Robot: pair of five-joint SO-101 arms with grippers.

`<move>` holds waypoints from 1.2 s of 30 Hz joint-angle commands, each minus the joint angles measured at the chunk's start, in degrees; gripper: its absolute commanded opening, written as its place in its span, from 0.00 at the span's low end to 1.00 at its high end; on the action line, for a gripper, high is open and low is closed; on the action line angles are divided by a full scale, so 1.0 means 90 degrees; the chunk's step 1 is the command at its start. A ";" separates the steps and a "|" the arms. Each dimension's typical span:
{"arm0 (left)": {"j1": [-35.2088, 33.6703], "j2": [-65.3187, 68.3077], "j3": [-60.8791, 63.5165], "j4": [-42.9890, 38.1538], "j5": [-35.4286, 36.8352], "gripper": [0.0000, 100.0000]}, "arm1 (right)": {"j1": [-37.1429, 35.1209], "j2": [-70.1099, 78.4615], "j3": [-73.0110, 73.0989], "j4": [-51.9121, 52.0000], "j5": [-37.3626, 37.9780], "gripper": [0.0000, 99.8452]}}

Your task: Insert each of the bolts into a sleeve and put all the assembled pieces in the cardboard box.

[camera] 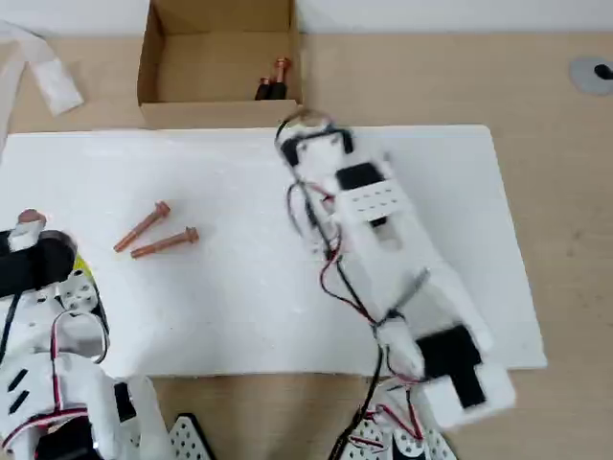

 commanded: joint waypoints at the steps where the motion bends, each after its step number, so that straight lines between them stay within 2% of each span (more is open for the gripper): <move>1: -0.0068 -0.0181 -0.0176 -0.0391 0.0821 0.01 | -0.0474 -0.1617 -0.0855 0.0567 -0.0020 0.01; 7: -0.0039 -0.0122 -0.0166 -0.0752 0.1621 0.01 | -0.1216 -0.3551 -0.0952 0.1084 -0.0039 0.01; 12: -0.0020 -0.0103 -0.0156 -0.1182 0.2159 0.01 | -0.1363 -0.4957 -0.0308 0.1114 -0.0039 0.01; 14: 0.0332 -0.0103 -0.0010 -0.1485 0.2208 0.01 | -0.1363 -0.5553 0.0210 0.1094 -0.0039 0.01; 18: 0.1661 -0.0103 0.0322 -0.2032 0.2208 0.01 | -0.1363 -0.6901 0.1568 0.0860 0.0000 0.01; 23: 0.3077 -0.0103 0.0400 -0.2276 0.2198 0.01 | -0.1333 -0.8581 0.3570 -0.0527 0.0498 0.01; 29: 0.3907 -0.0103 0.0361 -0.2168 0.1934 0.01 | -0.1031 -0.9871 0.6208 -0.3194 0.0596 0.01; 36: 0.5001 -0.0044 0.0625 -0.2755 0.1934 0.01 | -0.1929 -0.9968 0.7419 -0.4757 0.0596 0.01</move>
